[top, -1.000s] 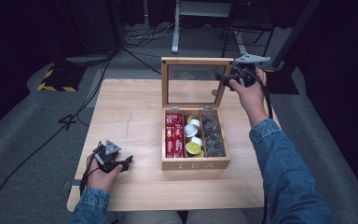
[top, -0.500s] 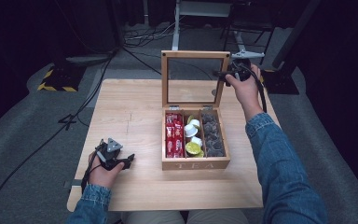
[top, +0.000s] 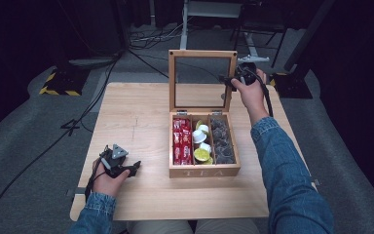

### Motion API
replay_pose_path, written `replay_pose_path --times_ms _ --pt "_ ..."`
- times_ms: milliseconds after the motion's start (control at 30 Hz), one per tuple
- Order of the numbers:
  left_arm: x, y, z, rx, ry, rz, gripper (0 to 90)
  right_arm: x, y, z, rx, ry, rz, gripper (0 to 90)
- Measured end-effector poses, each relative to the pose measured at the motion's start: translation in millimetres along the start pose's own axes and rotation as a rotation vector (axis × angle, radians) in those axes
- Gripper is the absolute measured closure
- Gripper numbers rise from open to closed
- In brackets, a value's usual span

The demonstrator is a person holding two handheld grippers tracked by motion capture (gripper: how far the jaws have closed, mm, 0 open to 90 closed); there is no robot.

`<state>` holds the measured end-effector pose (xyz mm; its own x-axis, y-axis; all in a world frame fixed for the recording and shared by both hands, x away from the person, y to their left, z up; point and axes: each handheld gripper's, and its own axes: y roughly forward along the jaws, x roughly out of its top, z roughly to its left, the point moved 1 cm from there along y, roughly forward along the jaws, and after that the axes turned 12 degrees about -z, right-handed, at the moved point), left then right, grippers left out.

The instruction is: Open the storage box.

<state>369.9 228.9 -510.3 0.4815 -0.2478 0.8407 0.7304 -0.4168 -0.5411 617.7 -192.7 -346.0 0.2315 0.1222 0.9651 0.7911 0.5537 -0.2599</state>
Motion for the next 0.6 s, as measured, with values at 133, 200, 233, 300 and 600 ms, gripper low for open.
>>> replay_pose_path --times_ms 133,200,233,300,600 --pt "0.1 0.1 -0.1 0.000 0.000 0.001 31.2 -1.4 1.4 -0.9 0.002 0.011 0.004 37.6" --pt "0.2 0.2 -0.2 0.000 0.000 0.001 31.1 -2.5 2.3 -1.5 0.003 0.014 0.009 37.6" --pt "0.2 0.2 -0.1 0.000 0.001 0.002 31.2 -3.6 3.3 -1.7 0.000 0.020 0.015 36.7" --pt "0.2 0.1 -0.1 0.000 0.001 0.002 31.1 -4.6 4.6 -1.5 -0.001 0.023 0.019 35.0" --pt "0.5 0.4 0.0 -0.005 0.001 0.004 30.5 1.1 -1.8 1.2 -0.038 -0.012 0.003 32.5"
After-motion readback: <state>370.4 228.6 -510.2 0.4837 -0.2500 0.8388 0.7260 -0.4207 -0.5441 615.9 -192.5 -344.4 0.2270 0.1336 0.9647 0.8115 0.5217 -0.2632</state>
